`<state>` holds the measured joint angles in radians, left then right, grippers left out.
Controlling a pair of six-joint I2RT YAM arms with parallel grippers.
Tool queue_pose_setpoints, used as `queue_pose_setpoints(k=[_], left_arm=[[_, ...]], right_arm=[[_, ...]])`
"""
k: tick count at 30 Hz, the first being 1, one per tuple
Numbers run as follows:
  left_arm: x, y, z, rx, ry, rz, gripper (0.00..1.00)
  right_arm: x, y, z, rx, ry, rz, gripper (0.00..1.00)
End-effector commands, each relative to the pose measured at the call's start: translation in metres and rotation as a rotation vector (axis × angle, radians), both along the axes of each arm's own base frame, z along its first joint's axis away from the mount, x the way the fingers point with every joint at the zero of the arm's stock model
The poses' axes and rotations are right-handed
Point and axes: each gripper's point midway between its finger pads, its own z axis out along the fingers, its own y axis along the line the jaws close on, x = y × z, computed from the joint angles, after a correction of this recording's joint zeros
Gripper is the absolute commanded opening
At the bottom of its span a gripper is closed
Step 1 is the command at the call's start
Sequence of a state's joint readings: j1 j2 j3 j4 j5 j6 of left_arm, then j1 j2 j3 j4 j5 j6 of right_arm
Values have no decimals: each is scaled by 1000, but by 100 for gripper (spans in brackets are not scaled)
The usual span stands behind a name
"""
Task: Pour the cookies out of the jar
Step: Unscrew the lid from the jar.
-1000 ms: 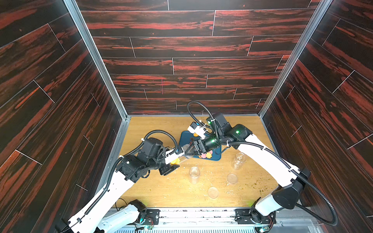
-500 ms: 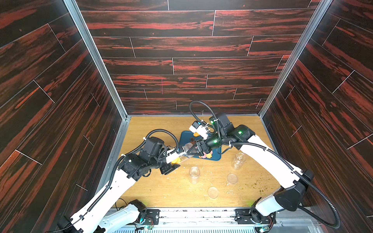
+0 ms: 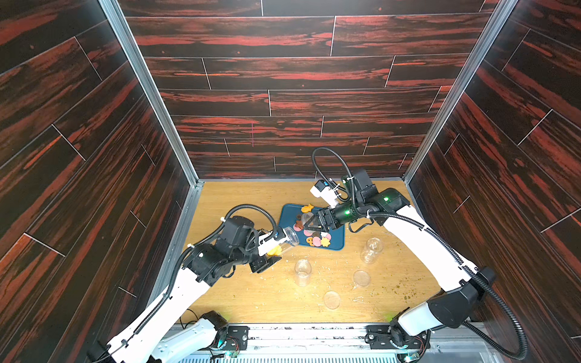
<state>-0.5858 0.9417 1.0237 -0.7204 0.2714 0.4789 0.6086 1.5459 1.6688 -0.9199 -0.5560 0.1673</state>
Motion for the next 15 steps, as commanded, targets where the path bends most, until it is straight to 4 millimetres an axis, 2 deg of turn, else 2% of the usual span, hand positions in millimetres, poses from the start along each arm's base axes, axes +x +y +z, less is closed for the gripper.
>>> queue_pose_setpoints(k=[1, 4, 5, 7, 15], left_arm=[[5, 3, 23, -81, -68, 67, 51], [8, 11, 36, -154, -108, 149, 52], [11, 12, 48, -206, -144, 176, 52], [11, 17, 59, -271, -163, 225, 52], [1, 28, 80, -434, -154, 312, 52]], right_arm=[[2, -7, 5, -19, -18, -24, 64], [9, -5, -8, -46, 20, -56, 64], [12, -4, -12, -53, 36, -62, 64], [14, 0, -19, -55, 67, -66, 64], [25, 11, -41, -59, 140, -88, 64]])
